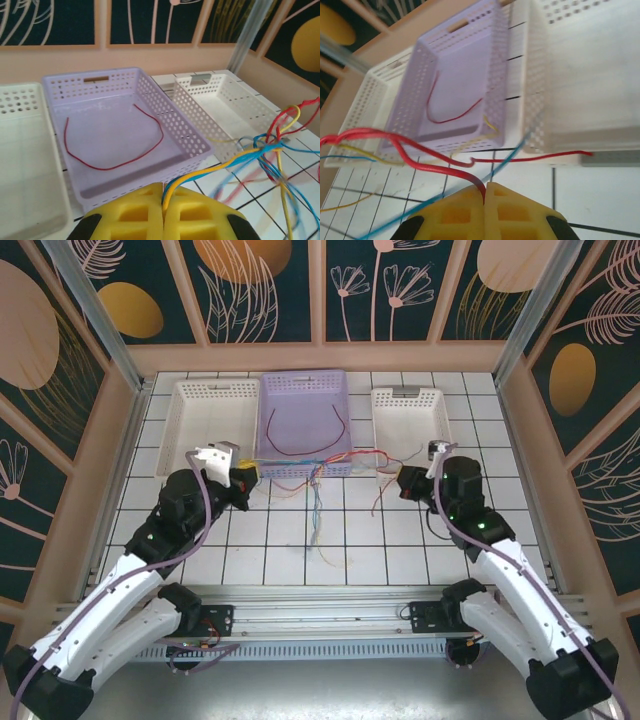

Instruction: Untangle the cables

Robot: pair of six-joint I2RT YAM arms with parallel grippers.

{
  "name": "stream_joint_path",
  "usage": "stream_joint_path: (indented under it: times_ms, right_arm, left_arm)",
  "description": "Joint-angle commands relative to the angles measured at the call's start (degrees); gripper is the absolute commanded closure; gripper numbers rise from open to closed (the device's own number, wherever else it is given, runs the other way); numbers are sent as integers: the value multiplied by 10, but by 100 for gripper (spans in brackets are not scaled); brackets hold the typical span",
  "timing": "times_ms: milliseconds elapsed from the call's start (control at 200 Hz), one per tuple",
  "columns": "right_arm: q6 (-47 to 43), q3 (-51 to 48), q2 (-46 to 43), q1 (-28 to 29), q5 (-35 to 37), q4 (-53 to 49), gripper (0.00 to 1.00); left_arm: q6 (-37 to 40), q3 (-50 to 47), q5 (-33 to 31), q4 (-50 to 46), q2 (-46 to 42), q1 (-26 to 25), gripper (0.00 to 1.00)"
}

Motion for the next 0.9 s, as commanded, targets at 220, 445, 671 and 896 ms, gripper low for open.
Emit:
stream_joint_path:
  times_ms: [220, 445, 671, 896]
  right_arm:
    - [27, 39, -69, -117, 29, -75, 100]
    - [36, 72, -98, -141, 21, -106, 100]
    - [27, 105, -124, -141, 45, -153, 100]
    - [18, 115, -146, -141, 95, -205, 100]
  left_arm:
    - [8, 17, -109, -12, -21, 2, 100]
    - [5, 14, -164, -14, -44, 2, 100]
    - [-2, 15, -243, -22, -61, 3, 100]
    - [-10, 22, -335, -40, -66, 3, 100]
